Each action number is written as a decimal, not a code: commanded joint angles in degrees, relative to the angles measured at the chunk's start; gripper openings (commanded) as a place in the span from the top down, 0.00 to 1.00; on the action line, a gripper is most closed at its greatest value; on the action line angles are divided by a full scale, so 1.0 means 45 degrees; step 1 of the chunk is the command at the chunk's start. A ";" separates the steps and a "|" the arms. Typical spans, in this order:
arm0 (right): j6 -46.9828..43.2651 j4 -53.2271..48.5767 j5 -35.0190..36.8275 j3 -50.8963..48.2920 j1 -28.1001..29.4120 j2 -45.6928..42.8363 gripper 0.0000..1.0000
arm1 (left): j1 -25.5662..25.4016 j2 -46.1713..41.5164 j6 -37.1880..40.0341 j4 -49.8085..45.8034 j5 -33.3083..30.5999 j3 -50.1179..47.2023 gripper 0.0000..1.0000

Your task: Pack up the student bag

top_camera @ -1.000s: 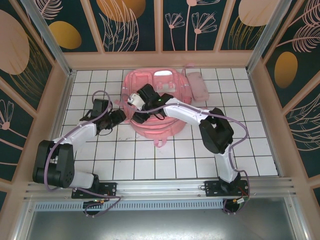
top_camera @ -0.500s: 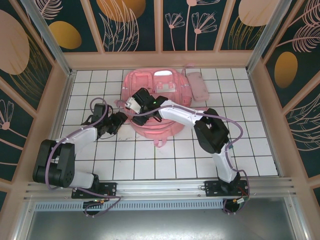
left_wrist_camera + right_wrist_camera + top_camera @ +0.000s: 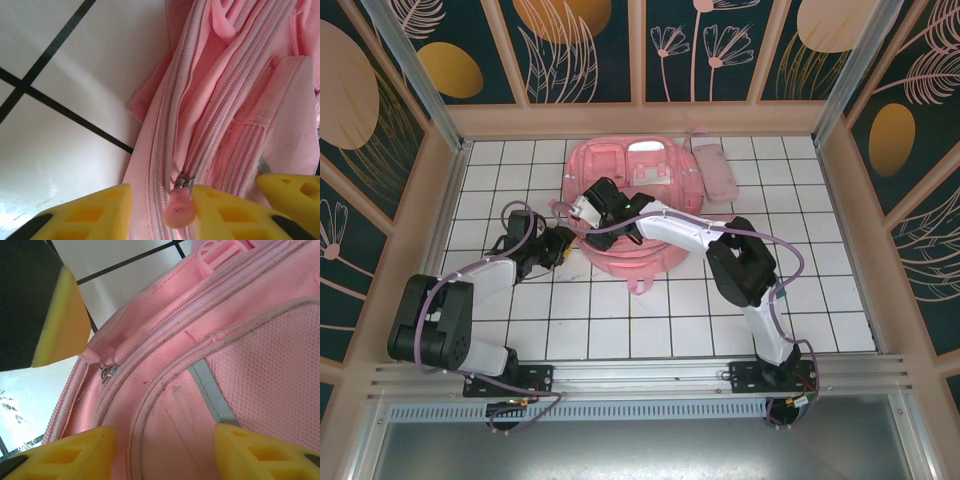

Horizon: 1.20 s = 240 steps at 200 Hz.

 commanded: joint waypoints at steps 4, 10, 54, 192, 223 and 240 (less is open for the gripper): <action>-0.0092 0.0011 0.0308 0.0303 0.0088 0.0107 0.48 | 0.0048 0.0157 0.0143 0.0413 0.0262 0.0185 0.66; -0.0092 0.0014 0.0337 0.0302 0.0092 0.0107 0.48 | 0.0036 0.0187 0.0257 0.0379 0.0268 0.0262 0.67; -0.0097 0.0044 0.0348 0.0302 0.0088 0.0088 0.51 | 0.0044 0.0403 0.0613 0.0299 0.0403 0.0583 0.82; 0.0980 -0.0570 -0.0497 0.0999 -0.0263 -0.0352 0.51 | 0.0049 -0.1286 0.3153 -0.1513 -0.0733 0.1778 1.00; 0.0358 -0.1279 -0.0735 0.0998 -0.0244 -0.0130 0.55 | 0.0038 -0.1293 0.3739 -0.1630 -0.0783 0.2018 1.00; 0.0069 -0.1465 -0.0674 0.1001 -0.0262 -0.0098 0.58 | 0.0035 -0.1379 0.4080 -0.1846 -0.1014 0.2169 1.00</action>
